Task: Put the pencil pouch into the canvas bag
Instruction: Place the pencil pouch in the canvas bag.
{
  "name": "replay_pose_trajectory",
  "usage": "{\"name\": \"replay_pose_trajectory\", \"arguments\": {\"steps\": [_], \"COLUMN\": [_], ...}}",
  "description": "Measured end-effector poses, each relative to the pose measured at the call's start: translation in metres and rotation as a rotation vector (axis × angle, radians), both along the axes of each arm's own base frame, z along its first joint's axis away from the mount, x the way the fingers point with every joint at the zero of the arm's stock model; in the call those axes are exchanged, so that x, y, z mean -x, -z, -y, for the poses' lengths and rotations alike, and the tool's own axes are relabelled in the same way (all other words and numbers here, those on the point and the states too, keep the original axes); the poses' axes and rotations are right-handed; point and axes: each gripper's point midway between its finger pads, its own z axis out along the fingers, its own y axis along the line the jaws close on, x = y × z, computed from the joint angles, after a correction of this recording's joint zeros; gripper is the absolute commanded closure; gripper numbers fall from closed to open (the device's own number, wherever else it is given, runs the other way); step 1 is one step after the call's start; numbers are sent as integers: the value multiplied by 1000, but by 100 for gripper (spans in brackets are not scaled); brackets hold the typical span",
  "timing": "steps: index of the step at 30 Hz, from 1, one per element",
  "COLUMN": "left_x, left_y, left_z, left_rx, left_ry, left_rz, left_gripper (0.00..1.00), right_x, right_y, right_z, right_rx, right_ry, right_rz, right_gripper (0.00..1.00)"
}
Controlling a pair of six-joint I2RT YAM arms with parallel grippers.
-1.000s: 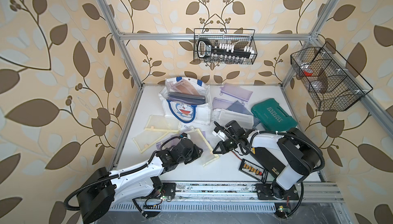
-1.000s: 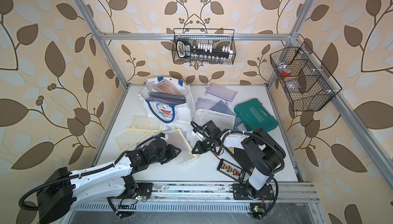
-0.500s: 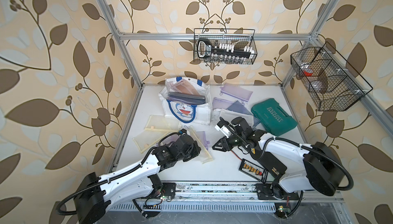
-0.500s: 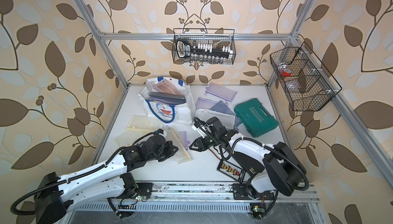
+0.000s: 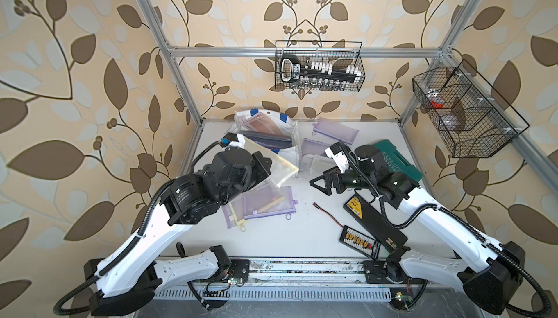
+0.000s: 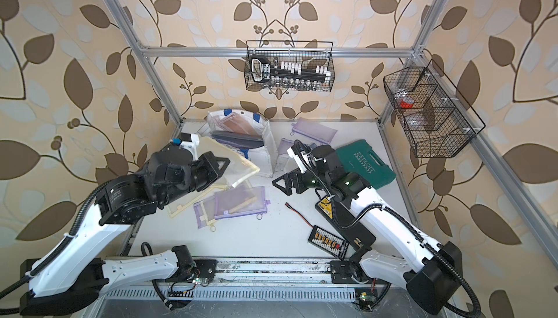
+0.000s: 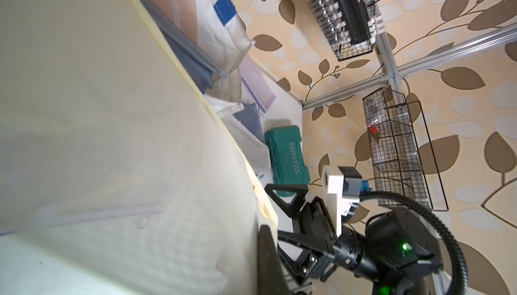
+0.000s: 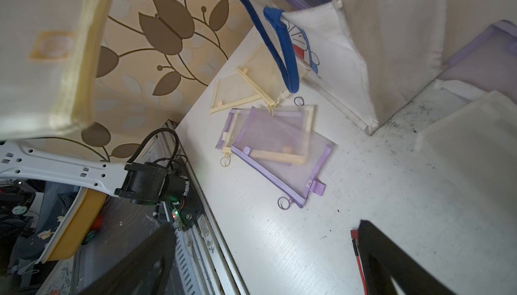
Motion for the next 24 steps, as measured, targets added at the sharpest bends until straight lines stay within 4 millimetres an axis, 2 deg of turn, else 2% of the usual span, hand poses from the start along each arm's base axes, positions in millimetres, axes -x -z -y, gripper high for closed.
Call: {"name": "replay_pose_trajectory", "arguments": {"steps": [2,4,7,10,14,17,20,24], "left_x": [-18,-35,-59,-91,-138,-172,-196,-214], "left_y": [-20,-30,-31,-26,-9,11,40,75], "left_z": [7,11,8,-7,-30,-34,-30,-16], "left_rx": [-23,-53,-82,-88,-85,-75,-84,-107], "left_ry": [-41,-88,-162,-251,-351,-385,-397,-389], "left_rz": [42,71,77,61,14,-51,-123,-207], "left_gripper": [100,100,100,100,100,100,100,100], "right_x": [-3,-4,-5,-5,-6,-5,-4,-6], "right_y": [-10,-15,-16,-20,-24,-22,-21,-20], "right_z": [3,6,11,14,16,18,20,22], "right_rx": [3,8,22,27,29,37,44,49], "right_ry": [16,28,47,64,78,84,88,96], "right_rz": [10,9,-3,-10,-12,-19,-25,-28], "right_gripper": [1,1,0,1,1,1,1,1]}}
